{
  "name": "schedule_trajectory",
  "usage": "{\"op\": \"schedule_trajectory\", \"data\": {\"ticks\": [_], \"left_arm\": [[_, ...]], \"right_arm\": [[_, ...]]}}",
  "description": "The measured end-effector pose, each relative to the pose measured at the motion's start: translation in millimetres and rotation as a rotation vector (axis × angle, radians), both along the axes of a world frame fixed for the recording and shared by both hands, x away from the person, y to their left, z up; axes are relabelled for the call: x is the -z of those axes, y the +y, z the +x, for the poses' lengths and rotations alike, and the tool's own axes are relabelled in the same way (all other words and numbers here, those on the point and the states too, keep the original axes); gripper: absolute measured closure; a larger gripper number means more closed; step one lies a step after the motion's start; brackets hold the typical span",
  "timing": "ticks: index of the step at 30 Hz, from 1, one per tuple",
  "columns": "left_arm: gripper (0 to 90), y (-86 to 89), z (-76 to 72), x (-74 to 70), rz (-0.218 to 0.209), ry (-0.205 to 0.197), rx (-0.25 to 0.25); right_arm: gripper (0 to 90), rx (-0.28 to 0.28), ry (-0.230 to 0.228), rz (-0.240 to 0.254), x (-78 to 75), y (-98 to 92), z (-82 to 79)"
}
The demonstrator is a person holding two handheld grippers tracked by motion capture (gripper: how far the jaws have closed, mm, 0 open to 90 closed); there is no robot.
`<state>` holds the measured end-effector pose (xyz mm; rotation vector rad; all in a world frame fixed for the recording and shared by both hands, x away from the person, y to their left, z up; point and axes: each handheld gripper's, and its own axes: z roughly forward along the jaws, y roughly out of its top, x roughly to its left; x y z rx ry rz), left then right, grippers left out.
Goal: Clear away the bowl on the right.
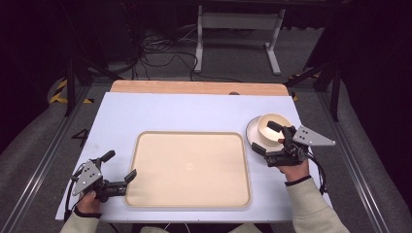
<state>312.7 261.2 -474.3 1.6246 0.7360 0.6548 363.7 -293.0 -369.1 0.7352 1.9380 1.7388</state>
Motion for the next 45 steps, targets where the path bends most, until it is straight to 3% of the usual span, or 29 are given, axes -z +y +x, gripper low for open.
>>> {"op": "schedule_trajectory", "data": {"ticks": [8, 21, 26, 34, 37, 40, 45], "left_arm": [[0.2, 0.0, 0.0, 0.0, 0.0, 0.0, 0.0], [0.2, 0.0, -0.2, -0.1, 0.001, 0.002, 0.0], [0.2, -0.2, -0.1, 0.1, -0.001, 0.001, -0.001], [0.3, -0.2, -0.1, 0.0, -0.002, 0.001, -0.001], [0.3, -0.1, 0.1, 0.0, 0.0, 0.001, 0.0], [0.2, -0.2, 0.0, 0.0, -0.001, 0.001, -0.001], [0.3, -0.2, 0.0, 0.0, -0.002, 0.002, -0.001]], "right_arm": [[1.5, 0.029, -0.014, -0.02, -10.1, -10.9, 6.9], [4.7, 0.096, -0.022, -0.062, -10.8, -15.0, 8.6], [8.5, 0.147, 0.025, -0.099, -10.2, -20.7, 11.9], [10.5, 0.244, 0.046, -0.107, -10.5, -31.4, 16.1], [15.4, 0.304, 0.109, -0.141, -9.0, -34.5, 19.1], [16.9, 0.345, 0.139, -0.159, -6.8, -35.7, 20.8], [19.3, 0.394, 0.14, -0.179, -7.1, -37.0, 21.8]]}}
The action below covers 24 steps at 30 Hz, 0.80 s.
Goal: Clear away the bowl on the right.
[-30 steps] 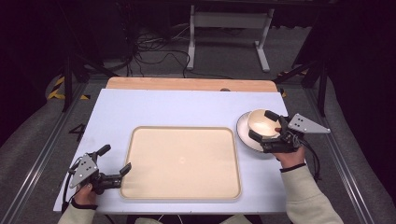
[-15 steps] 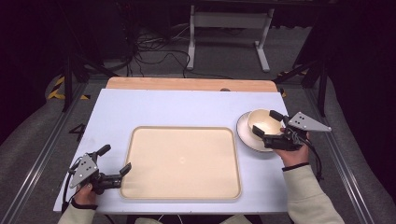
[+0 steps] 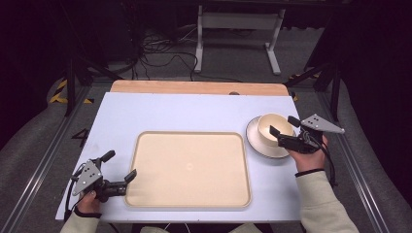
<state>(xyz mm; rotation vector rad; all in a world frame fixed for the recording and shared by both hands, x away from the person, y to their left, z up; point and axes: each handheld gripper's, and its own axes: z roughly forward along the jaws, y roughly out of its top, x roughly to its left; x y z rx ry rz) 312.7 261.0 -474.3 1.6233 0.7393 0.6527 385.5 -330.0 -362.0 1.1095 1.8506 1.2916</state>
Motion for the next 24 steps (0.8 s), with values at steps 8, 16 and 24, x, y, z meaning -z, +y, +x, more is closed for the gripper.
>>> {"op": "schedule_trajectory", "data": {"ticks": [8, 16, 24], "left_arm": [[0.2, 0.1, 0.1, -0.1, 0.002, -0.001, 0.0], [0.2, -0.1, -0.1, 0.0, 0.0, 0.0, 0.0], [0.3, 0.0, 0.1, 0.0, 0.0, 0.001, 0.0]], "right_arm": [[29.6, 0.055, 0.019, -0.038, -0.9, -4.1, 2.4], [37.4, 0.091, 0.064, -0.079, 1.1, -8.4, 9.7], [43.3, 0.113, 0.134, -0.079, 3.9, -17.3, 23.9]]}}
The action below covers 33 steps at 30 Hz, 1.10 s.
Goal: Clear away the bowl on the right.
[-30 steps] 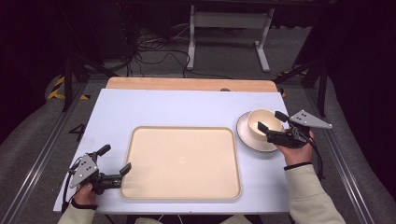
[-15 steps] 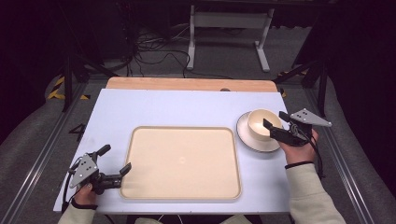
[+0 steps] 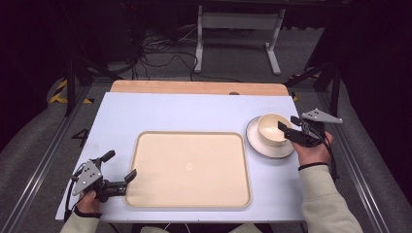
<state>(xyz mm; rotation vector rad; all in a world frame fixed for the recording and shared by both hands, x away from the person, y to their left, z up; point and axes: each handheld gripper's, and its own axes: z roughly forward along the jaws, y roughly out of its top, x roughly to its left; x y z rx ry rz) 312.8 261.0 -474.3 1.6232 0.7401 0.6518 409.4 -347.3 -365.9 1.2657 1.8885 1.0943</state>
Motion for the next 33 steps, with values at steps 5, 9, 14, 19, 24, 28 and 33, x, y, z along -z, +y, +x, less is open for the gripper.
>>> {"op": "schedule_trajectory", "data": {"ticks": [5, 9, 14, 19, 24, 28, 33], "left_arm": [[0.3, 0.0, 0.0, 0.0, 0.0, 0.0, 0.0], [0.3, 0.0, 0.0, 0.0, 0.0, 0.0, 0.0], [0.3, 0.0, 0.0, 0.0, 0.0, 0.001, 0.0], [0.2, 0.0, 0.1, 0.0, 0.0, 0.0, 0.0], [0.3, 0.0, 0.0, 0.0, 0.0, 0.0, 0.0], [0.3, 0.0, 0.0, 0.0, 0.001, -0.001, 0.0], [0.3, 0.0, 0.0, 0.0, 0.001, 0.0, 0.0]], "right_arm": [[49.0, 0.043, 0.086, -0.025, 0.7, -4.9, 9.1], [50.8, 0.065, 0.174, -0.047, 0.5, -6.9, 19.0], [54.0, 0.089, 0.244, -0.07, 2.1, -10.2, 30.9], [57.2, 0.092, 0.303, -0.077, 5.6, -10.9, 40.3], [58.2, 0.103, 0.313, -0.102, 4.1, -7.2, 45.9], [58.0, 0.117, 0.3, -0.108, 3.2, -7.4, 46.5], [58.0, 0.144, 0.33, -0.101, 8.6, -15.3, 51.6]]}}
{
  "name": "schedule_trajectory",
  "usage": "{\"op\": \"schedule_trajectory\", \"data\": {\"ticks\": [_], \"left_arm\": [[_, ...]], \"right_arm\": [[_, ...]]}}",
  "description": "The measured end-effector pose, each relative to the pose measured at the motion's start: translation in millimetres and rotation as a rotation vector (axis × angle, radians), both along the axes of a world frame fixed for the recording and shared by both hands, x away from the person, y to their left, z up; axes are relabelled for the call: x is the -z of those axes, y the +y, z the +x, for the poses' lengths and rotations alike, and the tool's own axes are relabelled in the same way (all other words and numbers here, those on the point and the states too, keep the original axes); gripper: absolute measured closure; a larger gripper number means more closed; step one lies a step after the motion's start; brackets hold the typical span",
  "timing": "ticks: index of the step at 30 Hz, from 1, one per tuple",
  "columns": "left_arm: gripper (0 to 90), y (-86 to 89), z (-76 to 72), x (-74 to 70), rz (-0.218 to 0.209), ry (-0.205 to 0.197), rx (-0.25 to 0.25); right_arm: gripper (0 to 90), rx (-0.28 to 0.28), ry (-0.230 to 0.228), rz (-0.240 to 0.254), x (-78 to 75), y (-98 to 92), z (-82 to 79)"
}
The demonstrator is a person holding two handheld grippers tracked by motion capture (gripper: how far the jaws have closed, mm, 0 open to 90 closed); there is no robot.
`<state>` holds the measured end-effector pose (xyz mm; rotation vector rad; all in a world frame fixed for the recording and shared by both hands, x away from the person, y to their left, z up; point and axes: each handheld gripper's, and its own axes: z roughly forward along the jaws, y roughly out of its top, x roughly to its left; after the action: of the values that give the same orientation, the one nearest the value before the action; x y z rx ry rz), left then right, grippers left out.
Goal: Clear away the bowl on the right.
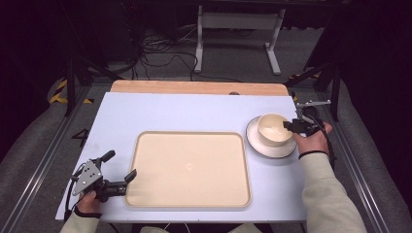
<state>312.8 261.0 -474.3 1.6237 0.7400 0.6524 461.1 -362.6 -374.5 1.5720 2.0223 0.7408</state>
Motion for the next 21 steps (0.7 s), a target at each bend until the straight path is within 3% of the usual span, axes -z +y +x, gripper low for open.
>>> {"op": "schedule_trajectory", "data": {"ticks": [5, 10, 21], "left_arm": [[0.2, 0.0, 0.0, 0.0, 0.0, 0.0, 0.0], [0.2, 0.0, 0.0, 0.0, 0.001, -0.001, 0.0], [0.3, -0.1, -0.2, 0.1, -0.001, 0.0, -0.001]], "right_arm": [[62.6, 0.029, 0.074, 0.033, 8.9, -6.7, 7.3], [63.9, 0.042, 0.128, 0.036, 17.0, -8.5, 12.7], [78.6, 0.038, 0.188, 0.056, 23.9, -5.7, 19.6]]}}
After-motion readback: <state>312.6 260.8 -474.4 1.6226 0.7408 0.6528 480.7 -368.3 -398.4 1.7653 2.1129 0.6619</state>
